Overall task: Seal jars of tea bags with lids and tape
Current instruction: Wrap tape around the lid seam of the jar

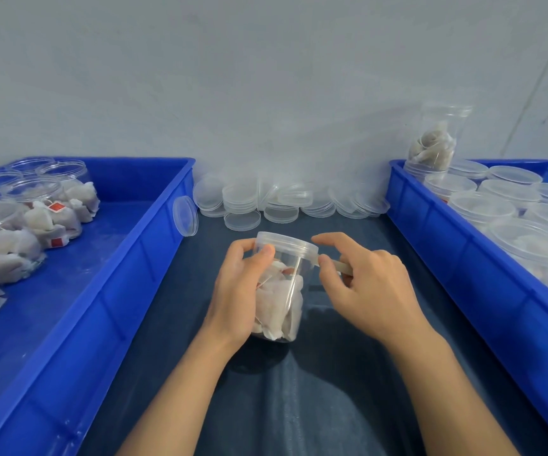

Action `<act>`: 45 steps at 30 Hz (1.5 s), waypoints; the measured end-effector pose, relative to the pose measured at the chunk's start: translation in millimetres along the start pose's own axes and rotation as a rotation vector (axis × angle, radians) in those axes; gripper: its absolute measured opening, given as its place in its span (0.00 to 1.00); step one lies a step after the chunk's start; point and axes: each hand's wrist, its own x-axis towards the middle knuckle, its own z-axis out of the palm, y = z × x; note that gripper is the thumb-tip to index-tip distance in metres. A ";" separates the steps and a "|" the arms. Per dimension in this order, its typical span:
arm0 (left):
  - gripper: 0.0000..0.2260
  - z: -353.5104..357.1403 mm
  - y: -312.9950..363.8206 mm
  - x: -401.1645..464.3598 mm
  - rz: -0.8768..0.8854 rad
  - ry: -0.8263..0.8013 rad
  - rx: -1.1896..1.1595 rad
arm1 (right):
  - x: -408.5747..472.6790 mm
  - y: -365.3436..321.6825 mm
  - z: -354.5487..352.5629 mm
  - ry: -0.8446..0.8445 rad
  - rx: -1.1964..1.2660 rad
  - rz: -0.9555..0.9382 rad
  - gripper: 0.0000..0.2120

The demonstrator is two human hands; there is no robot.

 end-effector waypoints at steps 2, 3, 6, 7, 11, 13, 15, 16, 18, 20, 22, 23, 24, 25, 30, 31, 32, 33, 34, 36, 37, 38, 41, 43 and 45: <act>0.21 -1.5 1.5 0.5 -0.010 -0.037 -0.035 | -0.7 -0.7 -1.0 0.026 -0.031 -0.016 0.18; 0.21 -2.4 2.3 1.3 -0.016 -0.053 -0.043 | -1.3 -1.5 -1.2 0.036 -0.055 -0.022 0.18; 0.20 -2.5 4.2 1.5 -0.032 -0.080 -0.015 | -2.6 -5.8 -0.9 0.049 -0.112 -0.028 0.18; 0.19 -1.8 3.3 1.2 -0.028 -0.079 0.016 | -2.7 -7.2 -0.7 0.064 -0.122 -0.032 0.18; 0.13 3.2 0.4 -2.0 0.137 0.037 0.335 | -3.3 -11.1 -0.8 0.124 -0.146 -0.048 0.16; 0.11 5.1 0.6 -3.8 0.294 0.194 0.426 | -3.6 -12.6 -1.0 0.132 -0.157 -0.050 0.16; 0.10 7.3 1.0 -7.4 0.412 0.317 0.486 | -4.1 -15.2 -0.6 0.143 -0.155 -0.055 0.15; 0.10 9.0 0.8 -9.8 0.428 0.348 0.495 | -4.6 -16.3 -0.3 0.150 -0.153 -0.057 0.15; 0.15 13.3 0.3 -14.2 0.395 0.352 0.528 | -5.2 -18.6 0.0 0.150 -0.156 -0.059 0.14; 0.25 17.3 0.0 -17.6 0.318 0.311 0.611 | -5.6 -20.6 0.3 0.126 -0.173 -0.062 0.13; 0.35 19.8 0.8 -19.5 0.265 0.277 0.712 | -5.8 -21.0 1.1 0.110 -0.178 -0.072 0.13; 0.38 20.4 1.4 -19.2 0.247 0.265 0.746 | -5.9 -20.9 1.3 0.105 -0.171 -0.076 0.12; 0.39 20.4 1.6 -18.4 0.232 0.255 0.763 | -5.8 -20.9 1.0 0.101 -0.163 -0.079 0.11; 0.38 19.9 1.4 -17.3 0.221 0.250 0.766 | -5.9 -20.9 0.5 0.096 -0.154 -0.078 0.11; 0.35 15.1 -1.0 -10.9 0.197 0.258 0.715 | -6.0 -19.4 -5.2 0.019 0.010 0.013 0.22; 0.34 14.1 -1.1 -10.0 0.192 0.265 0.696 | -5.8 -17.4 -6.1 0.010 0.057 0.033 0.23; 0.33 12.8 -1.2 -9.0 0.184 0.271 0.664 | -5.7 -15.1 -6.5 0.001 0.101 0.047 0.22; 0.33 11.4 -1.3 -7.9 0.174 0.274 0.626 | -5.7 -13.0 -6.4 -0.007 0.138 0.051 0.20; 0.32 9.8 -1.5 -7.0 0.164 0.276 0.592 | -5.6 -11.6 -6.3 -0.013 0.160 0.048 0.18; 0.30 7.7 -1.5 -6.2 0.157 0.279 0.559 | -5.6 -11.9 -5.8 -0.012 0.157 0.029 0.16; 0.29 7.3 -1.6 -6.2 0.158 0.278 0.556 | -5.5 -12.6 -5.2 -0.006 0.135 0.018 0.16; 0.29 7.2 -1.8 -6.3 0.160 0.275 0.557 | -5.6 -13.1 -4.6 0.002 0.111 0.009 0.16; 0.28 7.5 -2.2 -6.3 0.163 0.266 0.562 | -5.5 -13.0 -3.7 0.017 0.044 -0.001 0.17; 0.27 7.4 -2.1 -5.8 0.160 0.262 0.563 | -5.6 -11.8 -3.4 0.021 0.006 -0.007 0.17; 0.27 6.2 -1.6 -4.7 0.154 0.253 0.546 | -5.4 -10.8 -2.4 0.011 -0.028 -0.011 0.15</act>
